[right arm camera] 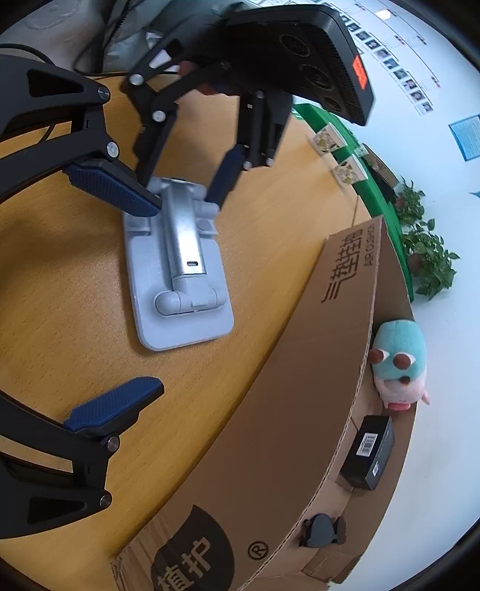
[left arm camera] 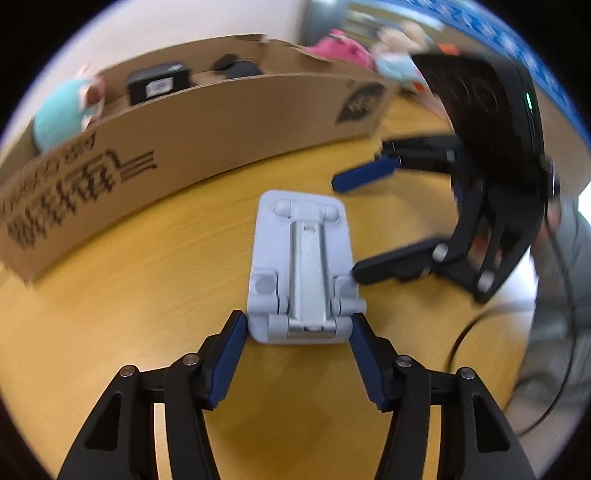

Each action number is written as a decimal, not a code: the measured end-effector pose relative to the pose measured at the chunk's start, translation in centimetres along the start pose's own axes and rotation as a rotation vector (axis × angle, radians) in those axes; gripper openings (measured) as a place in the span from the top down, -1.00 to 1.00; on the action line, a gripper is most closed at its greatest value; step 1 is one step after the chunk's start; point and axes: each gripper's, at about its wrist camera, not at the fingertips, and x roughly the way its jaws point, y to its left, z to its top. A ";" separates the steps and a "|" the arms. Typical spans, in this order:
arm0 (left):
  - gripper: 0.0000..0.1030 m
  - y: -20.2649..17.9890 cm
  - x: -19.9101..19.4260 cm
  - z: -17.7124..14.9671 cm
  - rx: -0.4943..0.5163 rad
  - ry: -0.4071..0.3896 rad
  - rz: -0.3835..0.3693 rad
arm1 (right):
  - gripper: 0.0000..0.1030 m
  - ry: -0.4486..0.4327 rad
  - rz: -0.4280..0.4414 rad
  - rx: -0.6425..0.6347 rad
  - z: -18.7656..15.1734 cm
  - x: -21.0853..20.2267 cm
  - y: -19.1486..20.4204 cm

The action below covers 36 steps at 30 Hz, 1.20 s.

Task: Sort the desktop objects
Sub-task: 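Close the left tool on the grey phone stand and lift it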

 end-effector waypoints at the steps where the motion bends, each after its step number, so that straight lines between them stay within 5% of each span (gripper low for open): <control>1: -0.09 0.2 -0.1 -0.1 0.046 0.001 -0.009 | -0.72 -0.003 0.006 -0.004 0.0 0.0 0.1; 4: -0.07 1.3 -0.3 0.0 0.089 0.014 -0.043 | -0.67 -0.020 0.028 -0.003 0.5 0.3 0.3; 12: -0.07 3.0 -1.1 0.1 -0.007 0.045 0.069 | 0.12 -0.067 -0.016 0.104 0.8 0.9 -0.8; 17: -0.03 3.1 -1.6 -1.0 -0.158 0.019 0.087 | 0.26 -0.099 -0.068 0.183 0.1 0.5 -0.3; 22: -0.04 4.2 -2.7 -2.1 -0.282 -0.025 0.018 | 0.31 -0.122 -0.083 0.262 -1.2 0.0 0.9; 32: -0.07 5.3 -2.4 -1.7 -0.346 -0.035 -0.042 | 0.25 -0.104 -0.107 0.270 -0.4 0.5 1.4; 36: 0.20 5.3 -1.6 -1.4 -0.351 -0.035 -0.012 | 0.28 -0.113 -0.112 0.265 -0.6 0.7 2.2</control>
